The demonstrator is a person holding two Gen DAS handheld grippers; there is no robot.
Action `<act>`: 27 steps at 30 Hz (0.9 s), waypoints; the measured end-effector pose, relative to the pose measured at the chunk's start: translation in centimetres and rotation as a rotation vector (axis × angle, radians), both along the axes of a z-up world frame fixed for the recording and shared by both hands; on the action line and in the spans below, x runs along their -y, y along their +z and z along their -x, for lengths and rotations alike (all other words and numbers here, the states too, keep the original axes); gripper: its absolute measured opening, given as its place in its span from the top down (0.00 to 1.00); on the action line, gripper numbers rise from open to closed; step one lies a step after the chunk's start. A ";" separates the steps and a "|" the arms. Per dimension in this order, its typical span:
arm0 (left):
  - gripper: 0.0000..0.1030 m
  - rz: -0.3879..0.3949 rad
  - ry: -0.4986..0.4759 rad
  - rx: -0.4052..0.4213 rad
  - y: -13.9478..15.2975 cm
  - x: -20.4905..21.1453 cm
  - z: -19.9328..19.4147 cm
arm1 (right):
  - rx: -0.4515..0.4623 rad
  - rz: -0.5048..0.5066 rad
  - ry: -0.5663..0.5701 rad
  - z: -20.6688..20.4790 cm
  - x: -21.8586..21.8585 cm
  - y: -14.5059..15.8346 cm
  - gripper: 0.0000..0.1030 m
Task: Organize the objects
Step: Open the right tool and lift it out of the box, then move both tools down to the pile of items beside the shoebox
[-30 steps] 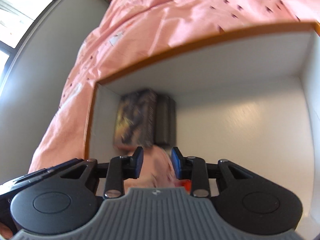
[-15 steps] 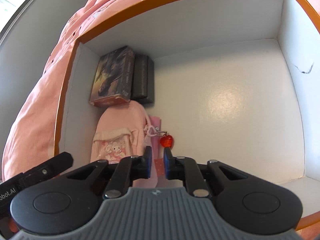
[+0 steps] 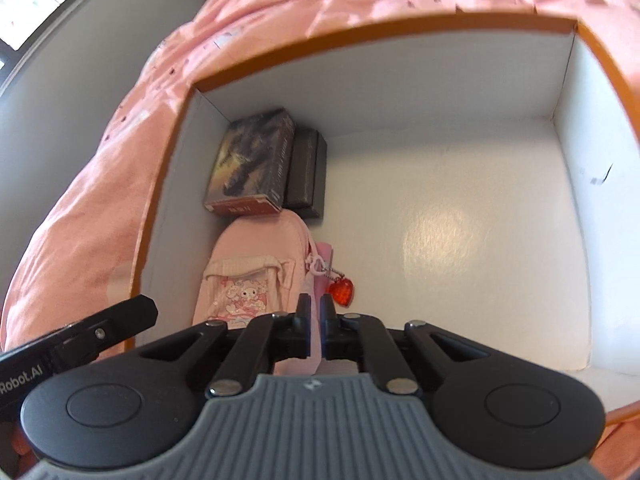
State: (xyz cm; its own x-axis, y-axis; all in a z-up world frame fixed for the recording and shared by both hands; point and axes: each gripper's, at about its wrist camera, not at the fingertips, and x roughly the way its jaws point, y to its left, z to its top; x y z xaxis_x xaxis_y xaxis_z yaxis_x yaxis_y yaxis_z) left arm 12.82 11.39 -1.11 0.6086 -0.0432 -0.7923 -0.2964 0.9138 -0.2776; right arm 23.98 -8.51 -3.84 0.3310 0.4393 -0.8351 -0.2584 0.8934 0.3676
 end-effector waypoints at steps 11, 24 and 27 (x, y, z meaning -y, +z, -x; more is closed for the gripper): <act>0.57 -0.305 -0.123 0.197 4.2 6.1 4.6 | 0.400 0.045 0.096 7.3 2.4 7.5 0.67; 0.52 -0.146 -0.276 0.099 2.4 6.6 6.8 | 0.412 0.078 0.057 13.9 7.5 7.0 0.43; 0.47 -0.060 -0.364 0.014 1.2 7.2 6.8 | 0.333 0.109 0.053 14.8 8.2 5.7 0.44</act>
